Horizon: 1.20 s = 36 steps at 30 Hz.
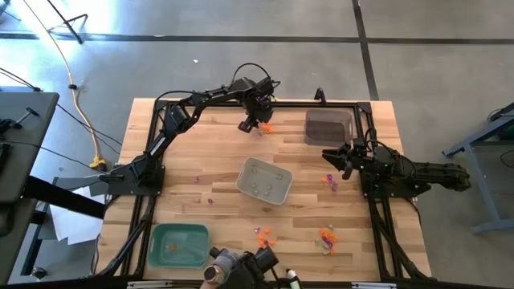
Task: Sort Halloween decoration
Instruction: Put the orange spider toy into the green bin
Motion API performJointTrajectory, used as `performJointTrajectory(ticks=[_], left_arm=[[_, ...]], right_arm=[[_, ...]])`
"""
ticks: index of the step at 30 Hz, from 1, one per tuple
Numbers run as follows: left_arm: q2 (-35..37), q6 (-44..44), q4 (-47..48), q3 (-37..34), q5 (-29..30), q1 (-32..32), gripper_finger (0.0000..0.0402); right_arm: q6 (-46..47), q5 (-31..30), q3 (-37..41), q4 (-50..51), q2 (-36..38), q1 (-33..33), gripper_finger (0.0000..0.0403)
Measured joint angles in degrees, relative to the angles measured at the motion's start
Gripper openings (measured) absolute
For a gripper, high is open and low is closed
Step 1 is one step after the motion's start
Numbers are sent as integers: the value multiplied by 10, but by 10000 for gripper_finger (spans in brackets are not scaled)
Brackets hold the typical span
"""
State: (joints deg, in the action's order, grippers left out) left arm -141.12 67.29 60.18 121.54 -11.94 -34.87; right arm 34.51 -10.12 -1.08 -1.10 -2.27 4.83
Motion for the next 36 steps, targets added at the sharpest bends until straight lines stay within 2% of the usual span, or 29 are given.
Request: performJointTrajectory(ticks=[7,10,15,22,29,36], left_arm=[[0,18,-1,0,-64,0,131],[0,39,-1,0,-69,0,131],[-3,22,-1,0,-67,-4,125],[-13,-40,3,1,-57,-20,85],[-16,-41,-2,0,-61,-23,54],[-16,-78,-24,0,-32,-22,9]], right_arm=[[0,0,0,0,0,0,126],[0,0,0,0,0,0,126],[0,0,0,0,0,0,126],[0,0,0,0,0,0,126],[0,0,0,0,0,0,126],[0,0,0,0,0,0,126]])
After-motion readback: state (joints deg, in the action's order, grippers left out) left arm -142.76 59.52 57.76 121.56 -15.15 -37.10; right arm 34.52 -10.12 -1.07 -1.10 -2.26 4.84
